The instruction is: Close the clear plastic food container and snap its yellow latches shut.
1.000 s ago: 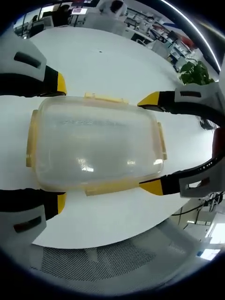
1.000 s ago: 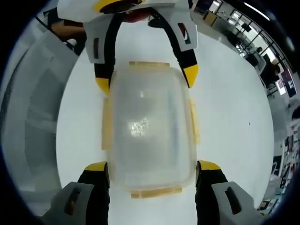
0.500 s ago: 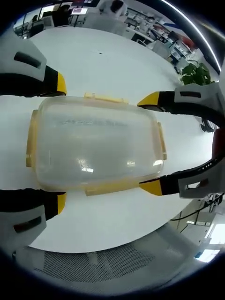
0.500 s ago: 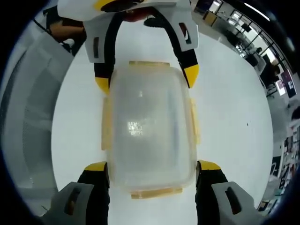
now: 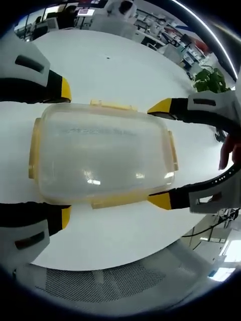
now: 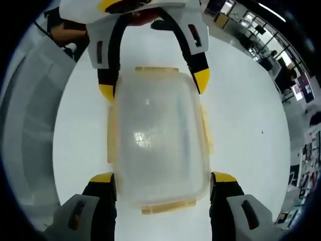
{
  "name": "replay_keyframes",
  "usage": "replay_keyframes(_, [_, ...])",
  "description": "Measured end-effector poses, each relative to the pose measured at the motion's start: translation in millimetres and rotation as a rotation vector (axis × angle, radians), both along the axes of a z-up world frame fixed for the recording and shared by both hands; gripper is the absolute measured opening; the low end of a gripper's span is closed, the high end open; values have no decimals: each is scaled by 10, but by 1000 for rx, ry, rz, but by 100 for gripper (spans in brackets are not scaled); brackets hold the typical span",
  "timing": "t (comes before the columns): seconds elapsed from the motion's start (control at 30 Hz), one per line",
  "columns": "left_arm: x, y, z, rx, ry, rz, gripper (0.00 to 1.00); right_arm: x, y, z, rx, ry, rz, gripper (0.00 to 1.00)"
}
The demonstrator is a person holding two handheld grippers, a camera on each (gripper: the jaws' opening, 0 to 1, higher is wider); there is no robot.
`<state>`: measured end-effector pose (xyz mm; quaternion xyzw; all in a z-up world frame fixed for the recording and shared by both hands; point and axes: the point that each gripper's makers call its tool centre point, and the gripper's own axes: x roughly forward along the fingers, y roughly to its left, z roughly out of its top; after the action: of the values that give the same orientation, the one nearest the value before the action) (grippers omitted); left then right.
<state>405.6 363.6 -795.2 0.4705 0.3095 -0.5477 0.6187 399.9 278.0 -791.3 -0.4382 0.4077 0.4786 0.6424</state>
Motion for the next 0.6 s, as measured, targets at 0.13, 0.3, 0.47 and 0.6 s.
replay_keyframes(0.13, [-8, 34, 18, -6, -25, 6, 88, 3, -73, -6, -4, -20, -33, 86])
replay_keyframes(0.3, [9, 85, 32, -29, -27, 52, 90, -27, -105, 10, 38, -30, -81, 88])
replay_keyframes(0.47, [6, 113, 82, -107, 22, 171, 90, -87, -175, 1, 67, -33, -129, 88])
replay_keyframes(0.6, [-30, 153, 85, -115, 19, 183, 90, -138, -196, -11, 92, -35, -162, 88])
